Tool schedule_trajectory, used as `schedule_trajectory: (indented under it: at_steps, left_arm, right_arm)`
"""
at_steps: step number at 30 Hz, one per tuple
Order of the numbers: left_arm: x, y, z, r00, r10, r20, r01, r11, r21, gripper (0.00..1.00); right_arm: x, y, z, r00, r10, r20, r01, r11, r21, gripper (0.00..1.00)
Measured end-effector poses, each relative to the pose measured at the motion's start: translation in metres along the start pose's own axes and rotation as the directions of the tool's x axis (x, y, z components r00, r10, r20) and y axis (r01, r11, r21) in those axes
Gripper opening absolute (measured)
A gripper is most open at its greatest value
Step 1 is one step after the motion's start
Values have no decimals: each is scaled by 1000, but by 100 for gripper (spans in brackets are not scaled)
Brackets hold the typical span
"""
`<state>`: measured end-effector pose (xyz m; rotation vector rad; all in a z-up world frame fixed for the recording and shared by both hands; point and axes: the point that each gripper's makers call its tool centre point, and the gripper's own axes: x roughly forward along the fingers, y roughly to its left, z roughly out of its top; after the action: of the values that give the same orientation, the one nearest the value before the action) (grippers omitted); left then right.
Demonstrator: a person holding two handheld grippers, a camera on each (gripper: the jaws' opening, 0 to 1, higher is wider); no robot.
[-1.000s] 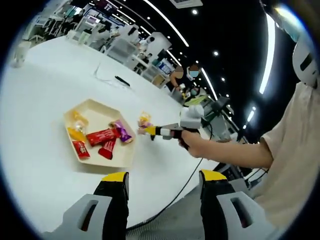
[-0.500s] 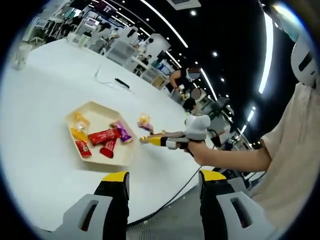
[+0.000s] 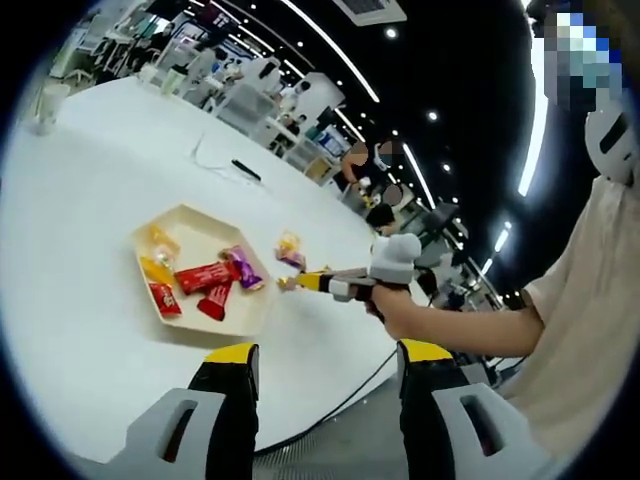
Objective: Place the target food into the container with the food tongs after gripping and lifting it, then release it inside without dropping or visibly crushing the food.
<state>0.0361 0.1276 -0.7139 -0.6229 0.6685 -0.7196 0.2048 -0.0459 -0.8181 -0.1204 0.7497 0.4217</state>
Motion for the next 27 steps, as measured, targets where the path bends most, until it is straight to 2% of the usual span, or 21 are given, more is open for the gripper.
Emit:
schedule_trajectory:
  at_steps: [7, 13, 27]
  left_arm:
    - [0, 1, 0, 1000, -1, -2, 1, 1000, -4, 55]
    - [0, 1, 2, 1000, -2, 3, 2, 1000, -4, 55]
    - [0, 3, -2, 1000, 0, -4, 0, 1000, -8, 55]
  right_arm:
    - [7, 1, -6, 1000, 2, -26, -1, 1000, 18, 25]
    - [10, 2, -4, 1000, 4, -24, -4, 1000, 18, 24]
    - [17, 5, -3, 999, 26, -48, -26, 999, -18, 22]
